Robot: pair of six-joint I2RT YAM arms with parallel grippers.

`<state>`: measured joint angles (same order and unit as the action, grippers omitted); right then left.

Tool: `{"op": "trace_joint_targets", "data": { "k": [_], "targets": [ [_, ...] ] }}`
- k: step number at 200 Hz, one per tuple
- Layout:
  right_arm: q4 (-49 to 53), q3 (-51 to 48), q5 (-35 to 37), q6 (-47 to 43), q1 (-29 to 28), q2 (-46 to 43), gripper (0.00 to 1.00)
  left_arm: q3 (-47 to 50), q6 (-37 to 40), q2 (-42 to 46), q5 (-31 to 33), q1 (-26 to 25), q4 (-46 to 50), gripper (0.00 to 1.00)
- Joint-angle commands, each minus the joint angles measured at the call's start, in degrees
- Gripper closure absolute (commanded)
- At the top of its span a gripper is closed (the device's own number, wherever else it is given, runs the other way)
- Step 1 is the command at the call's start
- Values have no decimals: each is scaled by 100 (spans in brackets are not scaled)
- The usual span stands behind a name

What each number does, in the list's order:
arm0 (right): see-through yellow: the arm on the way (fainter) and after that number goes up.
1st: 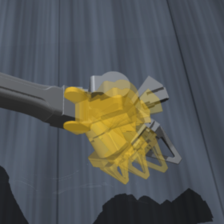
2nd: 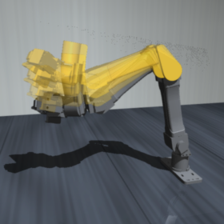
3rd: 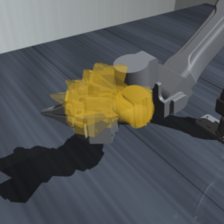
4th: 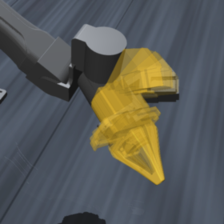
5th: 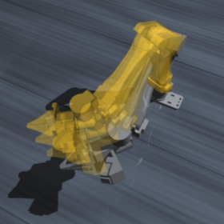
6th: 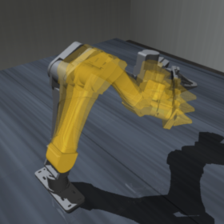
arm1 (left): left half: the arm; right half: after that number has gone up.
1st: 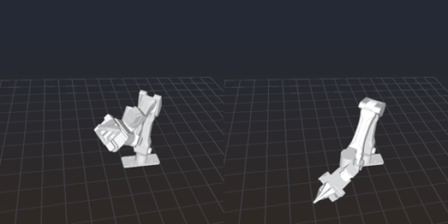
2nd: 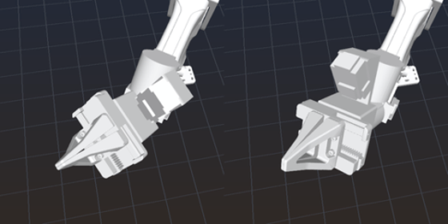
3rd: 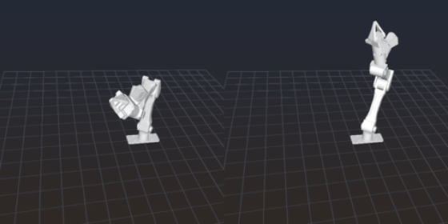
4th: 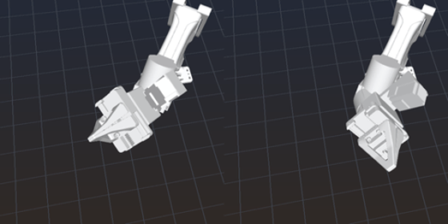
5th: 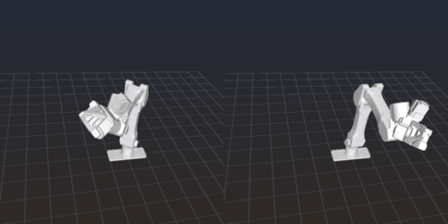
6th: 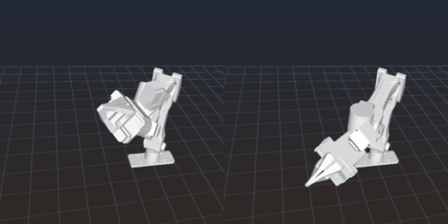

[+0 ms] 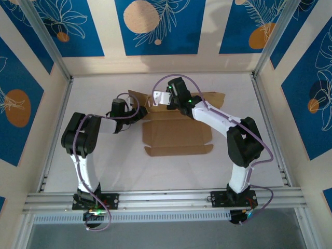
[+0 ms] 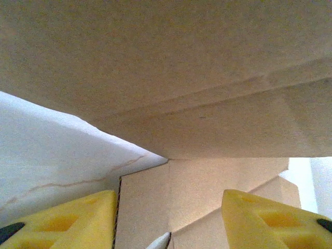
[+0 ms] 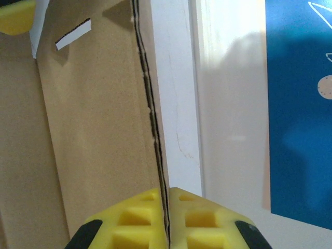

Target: Fold the paper box

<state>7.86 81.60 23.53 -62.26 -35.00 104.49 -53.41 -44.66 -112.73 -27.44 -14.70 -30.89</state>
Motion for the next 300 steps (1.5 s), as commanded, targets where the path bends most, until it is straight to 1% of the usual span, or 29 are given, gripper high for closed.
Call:
{"op": "trace_joint_targets", "data": {
  "k": [1,29,55,69,91,140,202,252,300],
  "targets": [
    [32,218,-266,265,-24,63,100,-46,-231,-24,-441,-68,-351,47],
    [51,263,-283,370,-40,52,100,26,-250,58,-430,-112,-356,48],
    [120,303,-242,471,-72,78,100,138,-371,136,-359,-180,-562,49],
    [129,292,-235,486,-87,72,100,80,-368,128,-402,-230,-529,52],
    [176,292,-185,530,-112,90,100,-40,-330,167,-394,-309,-364,53],
    [269,299,-163,601,-113,91,100,-374,-35,319,-347,-512,219,53],
    [402,395,-124,626,-146,116,100,-631,162,-63,-238,-599,732,53],
    [436,350,-95,649,-203,168,100,-926,506,-172,139,-819,1427,52],
    [475,323,-99,708,-221,168,100,-712,593,-250,439,-943,1499,52]
  ]
}}
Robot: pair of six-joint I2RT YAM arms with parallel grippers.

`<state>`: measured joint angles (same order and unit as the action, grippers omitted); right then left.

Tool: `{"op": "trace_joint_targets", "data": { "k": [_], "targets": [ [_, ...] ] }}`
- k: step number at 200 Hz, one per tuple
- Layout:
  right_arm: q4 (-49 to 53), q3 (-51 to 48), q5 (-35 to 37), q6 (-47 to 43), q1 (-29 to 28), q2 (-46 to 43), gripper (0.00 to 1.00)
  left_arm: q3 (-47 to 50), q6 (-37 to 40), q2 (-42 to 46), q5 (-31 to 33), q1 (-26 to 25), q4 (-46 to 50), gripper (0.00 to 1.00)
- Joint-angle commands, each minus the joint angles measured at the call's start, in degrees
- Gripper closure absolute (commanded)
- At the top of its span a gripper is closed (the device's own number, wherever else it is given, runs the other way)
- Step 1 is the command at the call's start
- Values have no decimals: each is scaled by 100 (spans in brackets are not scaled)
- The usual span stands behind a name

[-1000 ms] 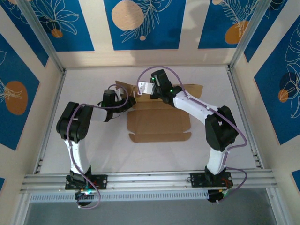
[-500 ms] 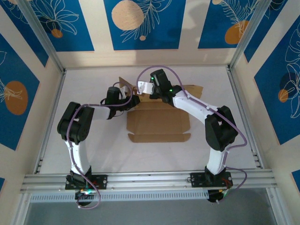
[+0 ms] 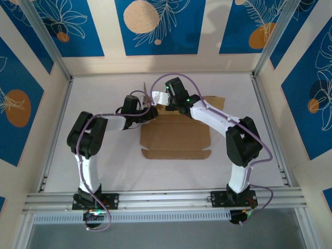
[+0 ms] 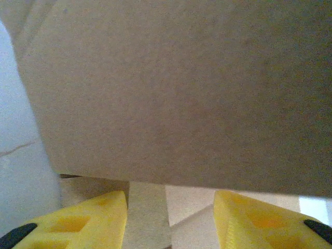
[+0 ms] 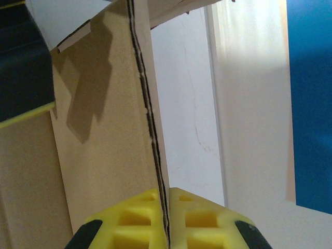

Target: Fold the paper box

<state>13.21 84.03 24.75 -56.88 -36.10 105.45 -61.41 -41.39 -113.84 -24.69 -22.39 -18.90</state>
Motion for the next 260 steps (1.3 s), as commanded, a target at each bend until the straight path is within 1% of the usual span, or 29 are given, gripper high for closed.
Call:
{"op": "trace_joint_targets", "data": {
  "k": [1,29,44,72,91,113,128,147,160,188,209,231,260],
  "targets": [
    [-58,79,-219,174,-110,72,100,95,268,-143,169,-171,299,52],
    [-62,95,-168,125,-109,73,100,172,410,-108,261,-228,403,52],
    [-98,90,-131,117,-108,64,100,258,423,22,287,-230,361,50],
    [-124,135,-20,55,-69,81,100,407,518,662,295,-146,354,44],
    [-130,157,-6,55,-12,47,100,495,596,1204,208,49,541,41],
    [-146,169,-14,50,33,7,100,664,760,1911,140,397,881,40],
    [-168,156,2,6,50,-11,100,719,1025,2388,135,635,1201,39],
    [-212,84,15,-22,55,-56,100,601,1500,2866,449,841,1789,39],
    [-283,-25,12,-59,25,-106,100,448,1640,3052,732,1026,2068,38],
    [-715,-454,138,-398,-98,-197,100,208,1410,3059,1289,1525,2200,37],
    [-1097,-752,233,-672,-197,-259,100,13,1513,2851,1732,1627,2151,37],
    [-1139,-822,230,-712,-253,-294,100,-224,1550,2401,1757,1705,1979,36],
    [-1278,-916,279,-861,-335,-324,100,-692,1533,1647,1562,1852,2024,36]
  ]
}}
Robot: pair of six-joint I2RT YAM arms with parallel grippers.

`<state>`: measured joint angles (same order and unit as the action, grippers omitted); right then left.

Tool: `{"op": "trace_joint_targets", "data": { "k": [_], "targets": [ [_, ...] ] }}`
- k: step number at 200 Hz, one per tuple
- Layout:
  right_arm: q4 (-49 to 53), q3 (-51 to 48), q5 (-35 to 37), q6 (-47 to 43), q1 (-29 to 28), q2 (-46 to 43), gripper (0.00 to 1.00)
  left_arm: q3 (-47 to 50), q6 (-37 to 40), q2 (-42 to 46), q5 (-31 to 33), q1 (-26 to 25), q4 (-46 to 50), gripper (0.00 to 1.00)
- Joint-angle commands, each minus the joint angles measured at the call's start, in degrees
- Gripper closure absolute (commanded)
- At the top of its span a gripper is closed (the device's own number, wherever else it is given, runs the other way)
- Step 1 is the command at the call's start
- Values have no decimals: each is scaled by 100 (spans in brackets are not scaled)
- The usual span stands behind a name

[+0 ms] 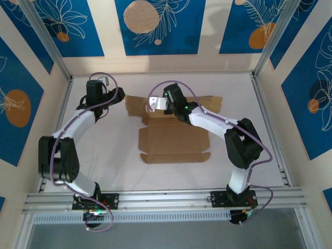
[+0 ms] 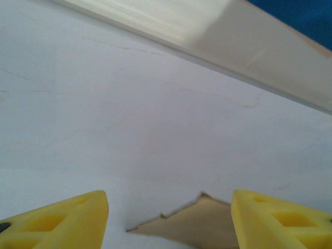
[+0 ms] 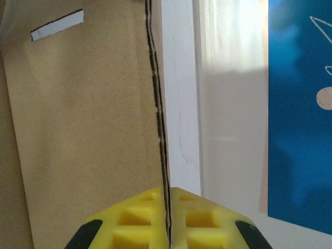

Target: Fold the paper box

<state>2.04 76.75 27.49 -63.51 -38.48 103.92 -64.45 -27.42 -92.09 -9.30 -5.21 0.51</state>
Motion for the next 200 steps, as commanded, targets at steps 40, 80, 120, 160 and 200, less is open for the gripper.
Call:
{"op": "trace_joint_targets", "data": {
  "k": [40,80,120,160,200],
  "targets": [
    [-135,-77,57,-155,-103,-138,100,-719,471,-1029,-889,127,336,41],
    [-91,216,237,-78,-66,39,100,187,451,-469,-1505,6,-73,44],
    [-20,443,366,52,-78,173,100,1250,-204,173,-1815,-141,-744,47],
    [60,536,414,150,-152,199,100,1771,-536,673,-1984,-441,-1231,44],
    [293,550,355,299,-195,136,100,1830,-27,719,-1949,-886,-1160,40]
  ]
}}
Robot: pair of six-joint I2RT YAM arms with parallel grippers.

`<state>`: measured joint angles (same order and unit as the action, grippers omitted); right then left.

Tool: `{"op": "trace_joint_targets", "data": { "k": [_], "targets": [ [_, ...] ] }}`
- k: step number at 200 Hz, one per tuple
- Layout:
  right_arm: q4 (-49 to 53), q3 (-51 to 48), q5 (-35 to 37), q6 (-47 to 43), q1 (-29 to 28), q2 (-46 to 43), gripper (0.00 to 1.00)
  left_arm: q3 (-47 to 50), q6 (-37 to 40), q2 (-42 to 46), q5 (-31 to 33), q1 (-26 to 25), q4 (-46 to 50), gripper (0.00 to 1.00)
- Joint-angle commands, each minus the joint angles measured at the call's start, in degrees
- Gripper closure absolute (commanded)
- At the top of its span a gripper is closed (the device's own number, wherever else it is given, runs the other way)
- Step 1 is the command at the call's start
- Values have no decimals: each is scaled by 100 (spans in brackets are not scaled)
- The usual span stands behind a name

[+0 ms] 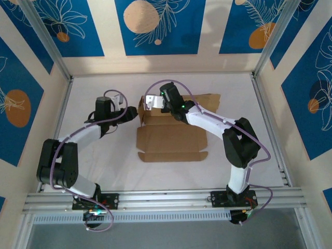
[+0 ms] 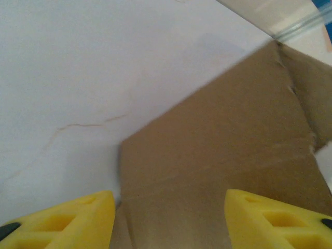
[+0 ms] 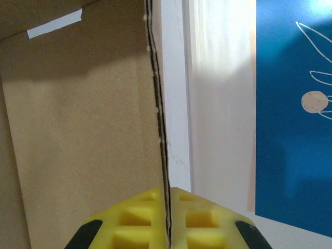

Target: Fold the paper box

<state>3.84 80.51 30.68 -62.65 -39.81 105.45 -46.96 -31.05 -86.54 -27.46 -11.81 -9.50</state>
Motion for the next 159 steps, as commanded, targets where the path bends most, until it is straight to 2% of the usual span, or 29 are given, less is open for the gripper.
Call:
{"op": "trace_joint_targets", "data": {
  "k": [1,95,128,159],
  "targets": [
    [129,175,31,216,-66,-21,100,82,354,164,-122,-230,-154,40],
    [422,71,-222,236,-139,-155,100,-102,2130,150,573,-509,-245,30],
    [-45,-244,-142,89,-141,-263,100,-82,2817,133,826,-697,-235,25],
    [-327,-520,-155,62,-141,-406,100,342,2958,241,1018,-717,-728,23]
  ]
}}
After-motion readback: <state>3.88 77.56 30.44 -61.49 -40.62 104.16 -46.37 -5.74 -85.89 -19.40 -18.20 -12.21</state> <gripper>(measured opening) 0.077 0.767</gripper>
